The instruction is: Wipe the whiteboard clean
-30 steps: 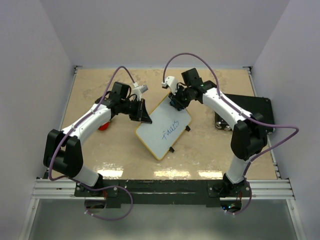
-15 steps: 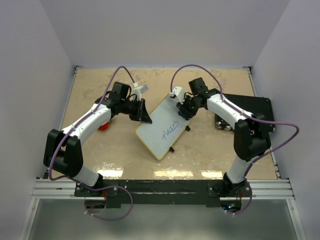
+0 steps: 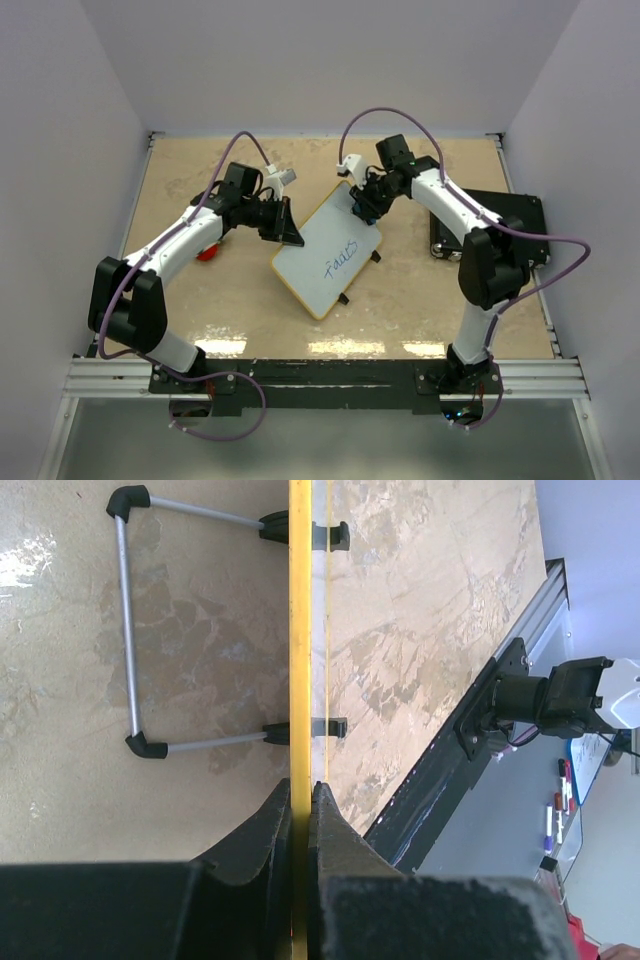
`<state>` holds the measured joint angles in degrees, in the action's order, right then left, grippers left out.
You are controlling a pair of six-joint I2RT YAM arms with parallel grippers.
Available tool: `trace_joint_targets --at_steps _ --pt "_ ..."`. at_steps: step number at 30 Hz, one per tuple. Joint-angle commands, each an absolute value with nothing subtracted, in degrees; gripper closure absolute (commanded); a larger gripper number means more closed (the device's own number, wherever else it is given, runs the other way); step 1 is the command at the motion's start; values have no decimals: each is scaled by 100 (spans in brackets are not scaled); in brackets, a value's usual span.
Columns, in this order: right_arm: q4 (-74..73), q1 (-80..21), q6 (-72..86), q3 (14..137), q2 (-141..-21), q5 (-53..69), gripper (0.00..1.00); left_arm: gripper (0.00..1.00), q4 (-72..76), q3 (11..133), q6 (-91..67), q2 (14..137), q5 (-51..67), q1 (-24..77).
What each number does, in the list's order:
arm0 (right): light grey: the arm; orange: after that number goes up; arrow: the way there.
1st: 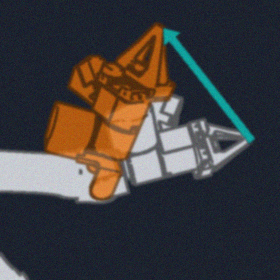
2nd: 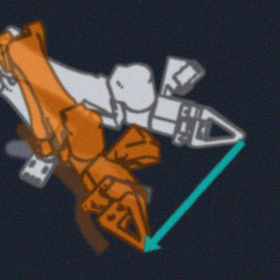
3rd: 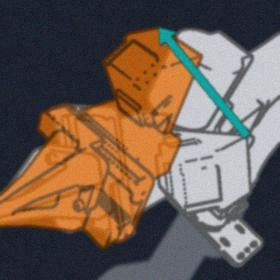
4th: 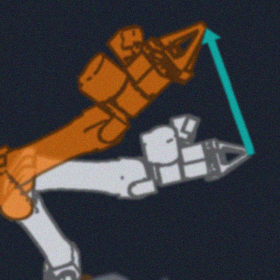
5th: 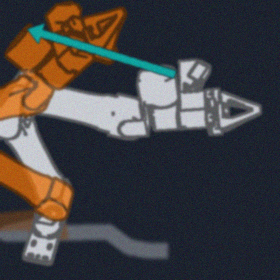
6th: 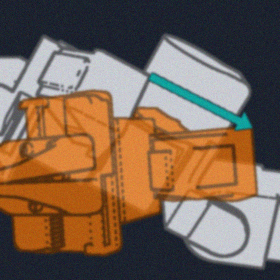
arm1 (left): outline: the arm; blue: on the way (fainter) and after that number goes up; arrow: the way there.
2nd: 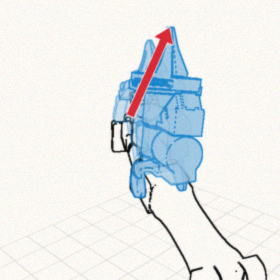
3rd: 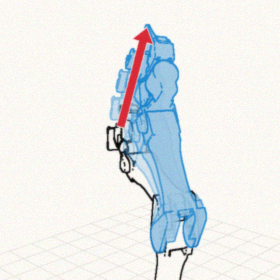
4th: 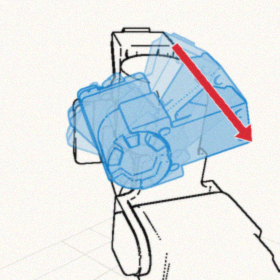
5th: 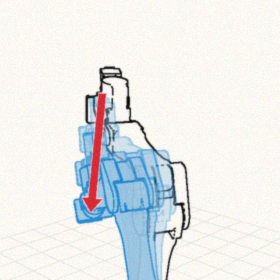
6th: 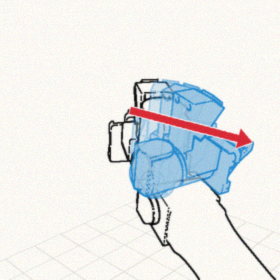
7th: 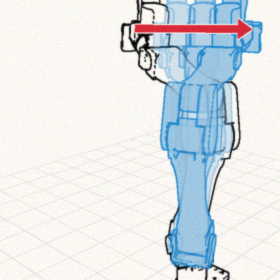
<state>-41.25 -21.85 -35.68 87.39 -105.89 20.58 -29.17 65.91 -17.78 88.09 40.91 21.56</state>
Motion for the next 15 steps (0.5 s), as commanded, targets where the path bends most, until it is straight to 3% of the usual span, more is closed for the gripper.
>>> trace_joint_targets --at_steps 1,9,15 --pt "-3937 -2268 -3463 9701 -10871 2487 100 100 -2733 6768 -1503 8921 3920 2180" --pt "-4061 -2443 -3358 9827 -10732 2637 100 100 -2707 6732 -1547 8895 3885 2180" --pt "-3824 -2522 -3515 8466 -10196 2488 100 100 -2716 6776 -1573 8938 3885 2180"
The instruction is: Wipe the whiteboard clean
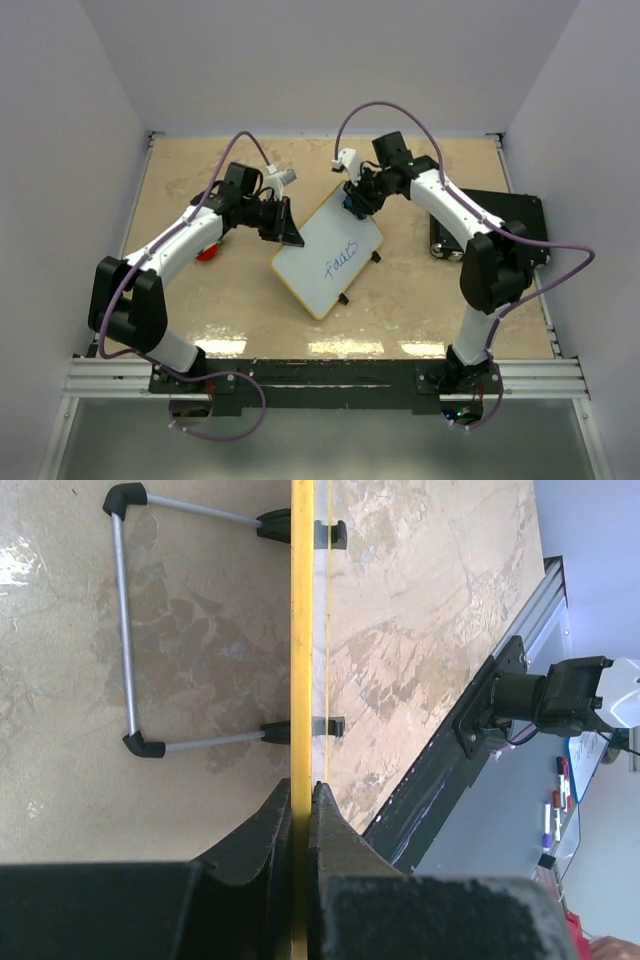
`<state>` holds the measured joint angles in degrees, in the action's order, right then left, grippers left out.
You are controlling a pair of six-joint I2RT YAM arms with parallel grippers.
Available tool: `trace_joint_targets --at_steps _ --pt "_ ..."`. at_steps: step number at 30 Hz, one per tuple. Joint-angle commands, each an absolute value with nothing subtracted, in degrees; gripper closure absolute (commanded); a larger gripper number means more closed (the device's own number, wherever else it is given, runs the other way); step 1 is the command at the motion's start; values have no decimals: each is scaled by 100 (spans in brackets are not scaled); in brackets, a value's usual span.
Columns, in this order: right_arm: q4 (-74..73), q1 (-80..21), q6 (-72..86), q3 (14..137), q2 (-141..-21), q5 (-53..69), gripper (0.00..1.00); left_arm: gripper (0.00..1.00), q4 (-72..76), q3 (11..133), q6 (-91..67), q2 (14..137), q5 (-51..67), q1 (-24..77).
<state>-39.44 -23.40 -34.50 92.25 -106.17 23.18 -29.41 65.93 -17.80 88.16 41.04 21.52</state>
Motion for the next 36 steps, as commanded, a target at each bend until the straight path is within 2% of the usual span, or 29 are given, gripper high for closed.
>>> trace_joint_targets --at_steps 1,6,9,22,28,36 --pt "-3728 -2522 -3577 8072 -10134 2426 100 100 -2716 6776 -1573 8956 3876 2180" --pt "-3498 -2514 -3911 7016 -9766 2075 100 100 -2663 6768 -1626 8974 3867 2180" --pt "-3367 -2531 -3754 6961 -9695 2074 100 100 -2654 6768 -1635 8974 3858 2180" --pt "-2927 -3444 -2313 8331 -9870 1846 100 100 -2716 6847 -1608 9035 3832 2180" --pt "-3032 -3559 -2074 8824 -9984 1784 100 100 -2672 6785 -1626 8991 3841 2180" --pt "-3094 -3551 -2487 7641 -9643 1591 100 100 -2681 6776 -1608 8982 3823 2188"
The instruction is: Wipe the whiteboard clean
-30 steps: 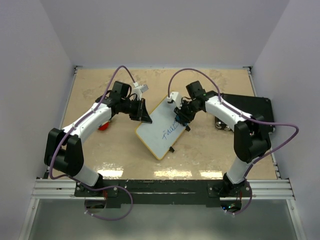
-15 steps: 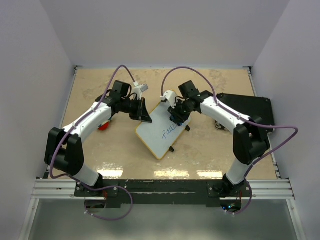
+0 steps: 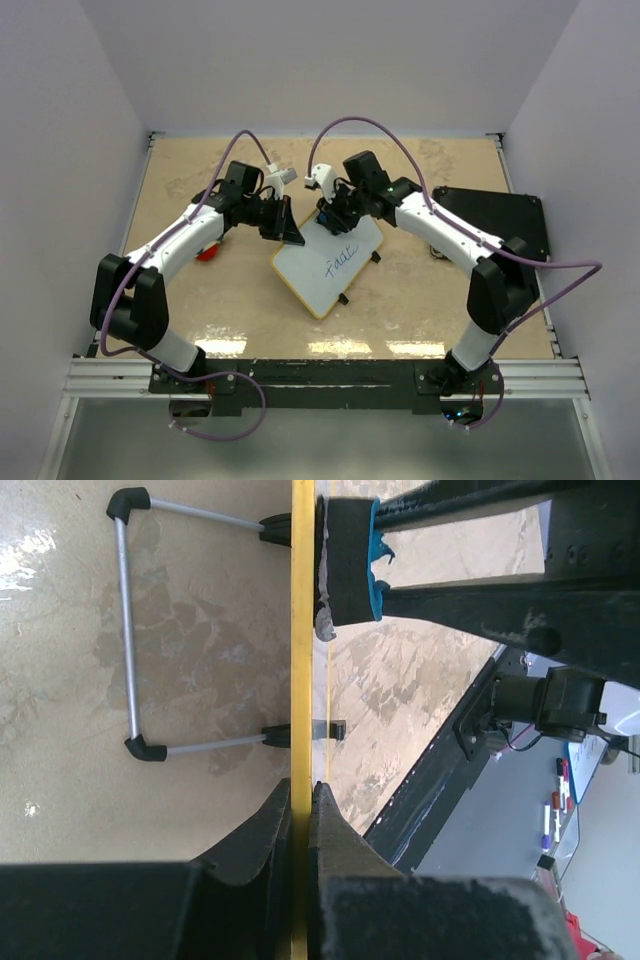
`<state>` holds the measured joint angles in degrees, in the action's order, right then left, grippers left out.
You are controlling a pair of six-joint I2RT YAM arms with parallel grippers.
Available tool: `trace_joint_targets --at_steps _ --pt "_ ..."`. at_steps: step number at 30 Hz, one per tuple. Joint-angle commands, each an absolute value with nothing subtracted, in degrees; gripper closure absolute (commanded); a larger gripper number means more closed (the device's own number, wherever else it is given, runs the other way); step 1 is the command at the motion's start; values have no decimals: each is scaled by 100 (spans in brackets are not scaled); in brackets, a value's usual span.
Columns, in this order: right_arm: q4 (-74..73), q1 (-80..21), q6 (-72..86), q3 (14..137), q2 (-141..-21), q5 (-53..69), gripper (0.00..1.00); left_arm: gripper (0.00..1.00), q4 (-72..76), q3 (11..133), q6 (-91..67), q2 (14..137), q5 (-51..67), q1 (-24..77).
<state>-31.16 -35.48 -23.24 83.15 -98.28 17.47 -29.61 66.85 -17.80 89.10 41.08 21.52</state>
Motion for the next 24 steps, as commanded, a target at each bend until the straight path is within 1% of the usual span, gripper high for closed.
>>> trace_joint_targets --at_steps 1,8,13,16,24 --pt "-3085 -3533 -2548 7507 -9607 1539 100 100 -2681 6768 -1608 8974 3823 2180" --pt "-3146 -3410 -2760 6330 -9343 1398 100 100 -2690 6750 -1582 8965 3823 2180" --pt "-3234 -3322 -2778 6038 -9396 1283 100 100 -2698 6724 -1582 8956 3841 2180" --pt "-3200 -3314 -2646 6134 -9396 1318 100 100 -2689 6724 -1591 8956 3850 2180" --pt "-3120 -3541 -2128 7171 -9070 1608 100 100 -2698 6724 -1573 8956 3850 2180"
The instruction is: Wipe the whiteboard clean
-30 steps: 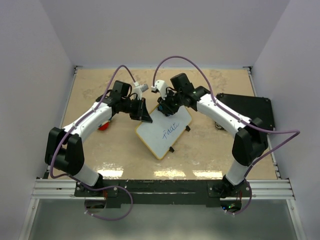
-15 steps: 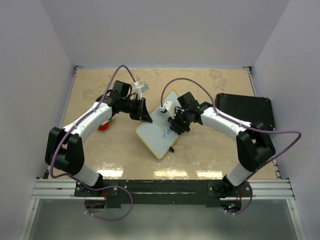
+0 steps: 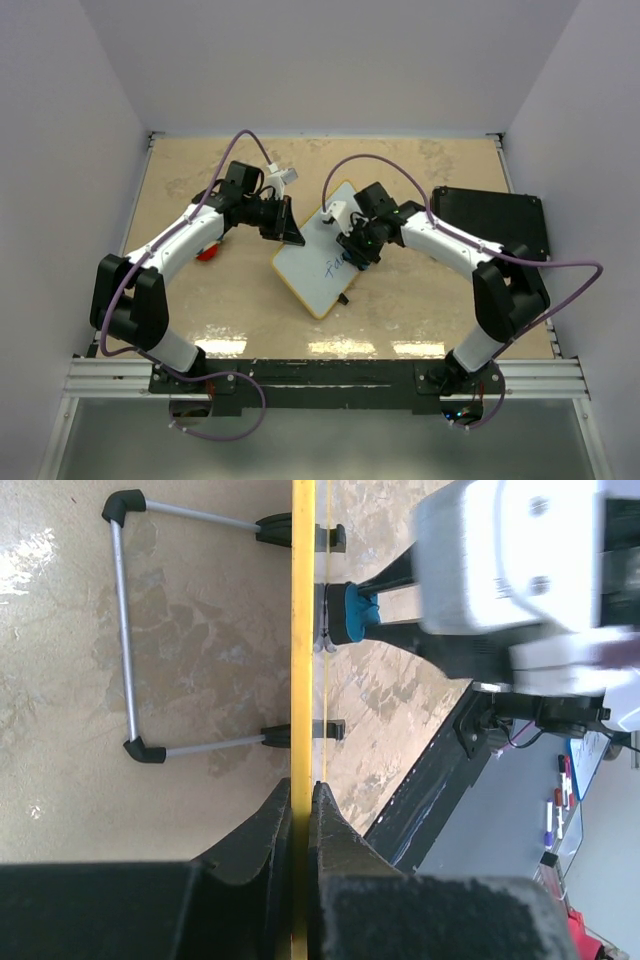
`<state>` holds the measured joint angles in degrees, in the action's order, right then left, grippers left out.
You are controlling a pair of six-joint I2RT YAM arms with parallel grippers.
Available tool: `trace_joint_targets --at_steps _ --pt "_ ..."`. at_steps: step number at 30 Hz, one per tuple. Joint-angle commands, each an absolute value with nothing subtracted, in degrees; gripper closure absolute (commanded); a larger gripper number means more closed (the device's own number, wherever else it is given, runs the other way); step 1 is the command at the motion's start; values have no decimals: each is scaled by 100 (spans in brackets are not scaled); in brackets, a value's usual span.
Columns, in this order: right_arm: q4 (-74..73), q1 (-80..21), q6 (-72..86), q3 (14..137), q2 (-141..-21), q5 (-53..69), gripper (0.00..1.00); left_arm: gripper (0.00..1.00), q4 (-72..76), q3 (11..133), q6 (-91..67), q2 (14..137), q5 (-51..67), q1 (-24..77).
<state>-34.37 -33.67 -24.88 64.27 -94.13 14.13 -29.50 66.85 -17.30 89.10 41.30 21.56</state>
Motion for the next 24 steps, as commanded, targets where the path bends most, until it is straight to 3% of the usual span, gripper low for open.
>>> trace_joint_targets --at_steps 1,7,17,24 --pt "-3103 -3577 -2075 7241 -9079 1617 100 100 -2698 6724 -1573 8965 3850 2180" --pt "-2997 -3911 -1881 7357 -9219 1433 100 100 -2672 6741 -1600 9000 3823 2180" --pt "-2751 -3964 -2057 5829 -9044 1187 100 100 -2654 6706 -1608 8991 3806 2180" --pt "-2918 -3981 -2153 6020 -9290 1055 100 100 -2672 6776 -1608 9070 3806 2180"
